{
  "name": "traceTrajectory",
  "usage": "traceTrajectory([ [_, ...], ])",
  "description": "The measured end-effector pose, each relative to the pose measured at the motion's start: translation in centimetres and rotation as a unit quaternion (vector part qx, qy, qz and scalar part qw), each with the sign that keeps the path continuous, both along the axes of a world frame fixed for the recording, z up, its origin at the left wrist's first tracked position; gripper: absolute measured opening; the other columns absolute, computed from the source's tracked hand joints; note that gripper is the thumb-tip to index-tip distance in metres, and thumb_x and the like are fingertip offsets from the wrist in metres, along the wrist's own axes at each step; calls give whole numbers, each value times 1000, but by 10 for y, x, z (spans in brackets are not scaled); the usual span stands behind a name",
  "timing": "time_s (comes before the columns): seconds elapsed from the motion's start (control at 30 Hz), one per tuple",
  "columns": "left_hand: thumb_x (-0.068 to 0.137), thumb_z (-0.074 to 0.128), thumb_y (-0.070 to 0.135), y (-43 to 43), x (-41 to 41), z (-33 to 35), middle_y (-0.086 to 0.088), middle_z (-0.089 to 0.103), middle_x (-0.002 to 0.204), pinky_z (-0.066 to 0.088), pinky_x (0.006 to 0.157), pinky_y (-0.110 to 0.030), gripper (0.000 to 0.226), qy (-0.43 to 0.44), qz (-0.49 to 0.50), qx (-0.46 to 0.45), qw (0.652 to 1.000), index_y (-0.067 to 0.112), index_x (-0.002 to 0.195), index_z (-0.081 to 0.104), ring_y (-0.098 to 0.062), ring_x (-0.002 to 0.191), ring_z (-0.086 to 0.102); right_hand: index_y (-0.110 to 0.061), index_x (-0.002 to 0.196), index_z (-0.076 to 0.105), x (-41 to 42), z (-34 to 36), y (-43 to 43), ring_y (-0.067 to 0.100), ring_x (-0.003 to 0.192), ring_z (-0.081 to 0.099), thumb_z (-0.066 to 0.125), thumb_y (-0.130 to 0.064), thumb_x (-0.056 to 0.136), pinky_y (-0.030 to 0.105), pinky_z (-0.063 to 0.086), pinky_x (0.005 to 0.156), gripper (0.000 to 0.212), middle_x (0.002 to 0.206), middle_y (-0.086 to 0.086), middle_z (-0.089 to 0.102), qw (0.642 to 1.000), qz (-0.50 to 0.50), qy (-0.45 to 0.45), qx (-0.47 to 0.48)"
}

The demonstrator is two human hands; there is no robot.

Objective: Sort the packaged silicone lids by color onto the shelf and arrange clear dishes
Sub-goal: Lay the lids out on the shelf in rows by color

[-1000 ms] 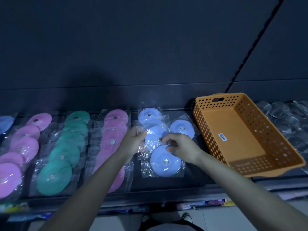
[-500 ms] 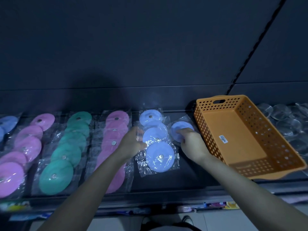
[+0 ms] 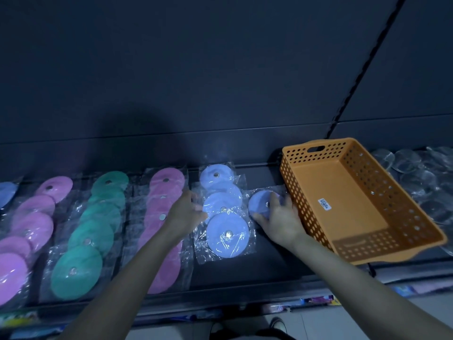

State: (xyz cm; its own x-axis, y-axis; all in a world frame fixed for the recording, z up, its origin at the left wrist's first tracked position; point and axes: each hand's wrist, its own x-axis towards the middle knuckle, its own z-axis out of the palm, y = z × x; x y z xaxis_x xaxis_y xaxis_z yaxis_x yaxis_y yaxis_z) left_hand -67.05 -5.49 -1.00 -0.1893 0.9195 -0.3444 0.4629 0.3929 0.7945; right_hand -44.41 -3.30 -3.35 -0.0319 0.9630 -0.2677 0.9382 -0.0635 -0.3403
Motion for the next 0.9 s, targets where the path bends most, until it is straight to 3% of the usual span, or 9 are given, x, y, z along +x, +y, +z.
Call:
traceTrajectory([
  [0.17,82,63,2,-3,4,-2,-6,61,99,47,71,-31,29,0,-34,-8,999,14,102,46,-19,81,59,-16,135,33,-1,5,4,38,109,47,66,-34,78,39,39,93,68,117,19,52,994,-65,70,44],
  [0.23,82,62,1,-4,6,-3,-4,59,96,47,67,-27,31,-1,-36,-5,999,14,105,46,-16,78,59,-16,131,38,-3,12,2,37,100,53,69,-23,76,39,46,86,64,105,18,57,990,-61,92,87],
  [0.4,82,62,-2,-5,8,-4,-3,59,96,41,57,-16,41,-11,-20,18,1000,11,116,45,-13,78,57,-10,140,35,-5,40,-1,36,100,60,57,-5,86,37,47,83,59,112,17,64,962,-86,168,196],
  [0.53,80,63,-4,-2,7,-9,-7,62,102,44,59,-19,51,-25,-14,28,999,10,125,43,-19,84,60,-10,131,50,0,58,-4,24,102,61,56,-3,88,27,45,86,45,114,8,66,922,-123,269,250],
  [0.6,78,65,-5,-1,8,-10,-10,63,104,44,58,-20,60,-24,-10,46,999,10,130,40,-19,83,61,-12,122,56,0,63,-10,16,92,61,60,-4,87,25,45,83,36,103,2,66,909,-127,297,263],
  [0.7,76,65,-5,-1,9,-10,-6,60,102,44,64,-22,66,14,-17,100,995,15,133,39,-21,82,61,-25,97,55,-1,62,-17,1,69,52,62,-1,85,21,44,71,28,80,-8,57,873,-150,392,248],
  [0.8,77,58,-2,-1,4,-10,-6,60,103,39,69,-20,56,103,-62,166,979,15,129,47,-24,85,59,-25,83,53,-1,59,-20,13,62,50,61,4,83,31,44,62,30,73,-1,54,813,-229,508,170],
  [0.9,86,53,-1,-6,0,-8,-12,57,110,34,73,-17,44,161,-83,182,966,8,129,52,-23,96,56,-14,86,53,1,55,-27,17,52,53,58,7,85,27,47,50,22,74,9,58,753,-277,597,18],
])
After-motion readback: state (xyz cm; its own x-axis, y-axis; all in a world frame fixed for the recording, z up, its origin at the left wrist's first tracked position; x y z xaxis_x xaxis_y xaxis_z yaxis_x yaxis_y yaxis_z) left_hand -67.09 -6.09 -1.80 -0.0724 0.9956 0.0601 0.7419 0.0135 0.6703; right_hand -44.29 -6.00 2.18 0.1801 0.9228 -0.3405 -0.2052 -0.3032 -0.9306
